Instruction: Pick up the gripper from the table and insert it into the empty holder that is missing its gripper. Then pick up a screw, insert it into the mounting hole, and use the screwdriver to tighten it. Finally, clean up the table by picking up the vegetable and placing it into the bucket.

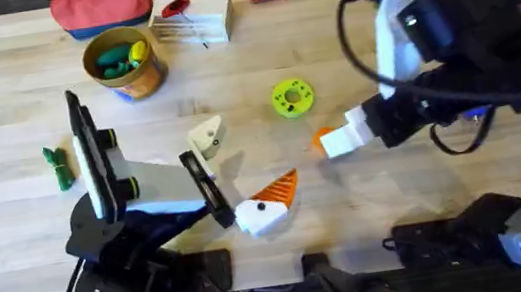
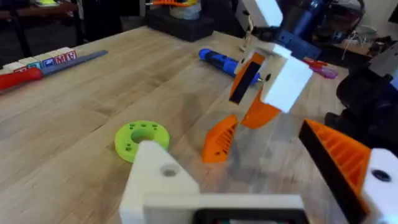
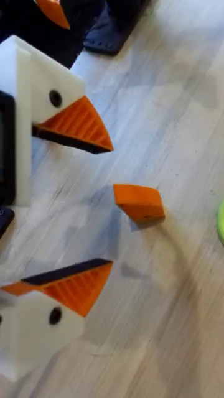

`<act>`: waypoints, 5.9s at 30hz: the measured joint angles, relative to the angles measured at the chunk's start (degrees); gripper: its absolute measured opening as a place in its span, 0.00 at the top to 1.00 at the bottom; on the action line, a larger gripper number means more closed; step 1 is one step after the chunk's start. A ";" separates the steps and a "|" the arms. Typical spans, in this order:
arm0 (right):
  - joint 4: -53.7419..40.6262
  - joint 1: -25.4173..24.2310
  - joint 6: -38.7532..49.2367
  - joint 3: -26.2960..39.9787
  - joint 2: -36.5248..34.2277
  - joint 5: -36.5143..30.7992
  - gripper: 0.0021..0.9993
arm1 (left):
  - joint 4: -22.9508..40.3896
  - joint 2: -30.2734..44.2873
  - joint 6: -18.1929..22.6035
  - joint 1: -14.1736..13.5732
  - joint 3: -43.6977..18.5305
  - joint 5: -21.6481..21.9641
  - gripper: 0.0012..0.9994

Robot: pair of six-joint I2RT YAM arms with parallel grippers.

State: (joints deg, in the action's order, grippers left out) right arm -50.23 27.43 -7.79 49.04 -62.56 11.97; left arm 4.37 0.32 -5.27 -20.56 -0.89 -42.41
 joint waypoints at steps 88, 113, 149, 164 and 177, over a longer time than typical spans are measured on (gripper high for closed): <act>73.10 0.50 -53.53 -15.08 -15.29 51.99 1.00 | -0.03 -0.02 0.06 0.07 0.00 0.41 0.02; 82.79 1.81 -57.20 -13.88 -25.83 53.81 1.00 | 0.15 0.09 -2.59 0.07 0.00 0.14 0.02; 83.09 5.04 -56.15 -7.72 -31.33 51.77 0.94 | 0.06 0.11 -3.32 0.68 0.00 4.10 0.02; 84.51 3.89 -54.77 -7.72 -32.33 56.93 0.69 | -0.01 0.11 -1.89 0.07 0.00 1.26 0.02; 85.87 2.64 -53.94 -7.72 -32.33 58.20 0.02 | -0.01 0.10 -1.52 0.07 0.00 1.00 0.02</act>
State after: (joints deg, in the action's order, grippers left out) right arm 35.64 30.07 -61.73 41.32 -94.89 70.17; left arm 4.36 0.42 -6.79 -20.49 -0.89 -41.41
